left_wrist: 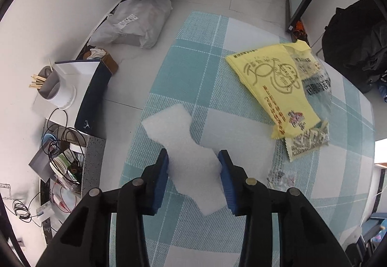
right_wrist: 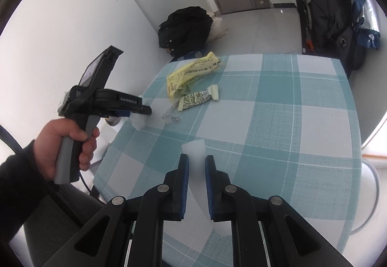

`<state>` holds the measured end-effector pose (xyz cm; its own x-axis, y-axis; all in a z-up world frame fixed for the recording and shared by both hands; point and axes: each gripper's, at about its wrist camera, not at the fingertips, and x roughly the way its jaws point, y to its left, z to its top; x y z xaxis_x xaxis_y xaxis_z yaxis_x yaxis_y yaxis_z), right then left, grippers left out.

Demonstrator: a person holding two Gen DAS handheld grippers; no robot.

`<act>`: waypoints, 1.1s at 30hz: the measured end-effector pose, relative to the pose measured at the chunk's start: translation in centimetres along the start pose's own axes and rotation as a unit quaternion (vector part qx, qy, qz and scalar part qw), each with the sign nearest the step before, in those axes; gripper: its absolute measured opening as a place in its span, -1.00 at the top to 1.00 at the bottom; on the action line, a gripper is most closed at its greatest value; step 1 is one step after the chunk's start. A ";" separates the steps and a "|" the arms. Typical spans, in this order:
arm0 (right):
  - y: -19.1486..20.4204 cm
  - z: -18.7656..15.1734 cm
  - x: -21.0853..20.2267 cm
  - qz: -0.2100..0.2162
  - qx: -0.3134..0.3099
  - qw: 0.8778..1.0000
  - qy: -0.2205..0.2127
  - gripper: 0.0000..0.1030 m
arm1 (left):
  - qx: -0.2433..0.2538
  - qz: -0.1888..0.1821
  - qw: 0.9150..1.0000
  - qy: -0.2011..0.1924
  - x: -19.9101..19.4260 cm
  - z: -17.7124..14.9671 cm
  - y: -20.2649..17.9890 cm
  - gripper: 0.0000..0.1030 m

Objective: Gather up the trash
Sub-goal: 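Grasp the white foam block with the left tool while the right tool holds the foam strip, then carry the foam strip and foam block in both tools over the white bin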

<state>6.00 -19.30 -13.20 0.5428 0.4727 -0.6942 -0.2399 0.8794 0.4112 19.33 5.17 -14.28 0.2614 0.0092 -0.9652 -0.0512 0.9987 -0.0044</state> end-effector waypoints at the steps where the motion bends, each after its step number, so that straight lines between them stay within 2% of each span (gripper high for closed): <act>1: 0.0 0.1 -0.1 -0.001 0.001 1.000 -0.001 0.76 | 0.002 -0.001 1.000 -0.002 -0.2 -0.2 -0.1 0.31; 5: 0.0 0.1 -0.8 0.005 0.007 1.000 -0.009 0.76 | 0.004 -0.011 1.000 -0.011 -1.1 -1.2 0.0 0.31; 8: -0.3 0.1 -1.4 0.024 0.027 0.999 -0.013 0.76 | 0.008 -0.018 1.000 -0.011 -1.6 -2.3 0.2 0.31; 11: -0.5 0.1 -2.1 0.039 0.044 0.998 -0.019 0.76 | -0.005 -0.039 0.999 -0.011 -2.4 -3.2 0.6 0.31; 17: 0.0 0.4 -3.9 0.046 0.043 0.997 -0.039 0.76 | 0.000 -0.052 0.997 -0.060 -6.2 -4.2 -0.4 0.31; 24: -0.5 1.2 -7.3 0.060 0.049 0.994 -0.080 0.77 | 0.043 -0.096 0.988 -0.116 -10.9 -5.5 -3.9 0.31; 33: -2.3 2.4 -13.3 0.039 0.047 0.988 -0.141 0.77 | 0.098 -0.156 0.973 -0.142 -14.3 -6.5 -10.3 0.31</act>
<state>1.29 -27.79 -3.45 0.7317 0.4925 -0.4711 -0.2215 0.8256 0.5190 9.86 -5.54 -2.15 0.4923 -0.3096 -0.8135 0.2499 0.9455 -0.2087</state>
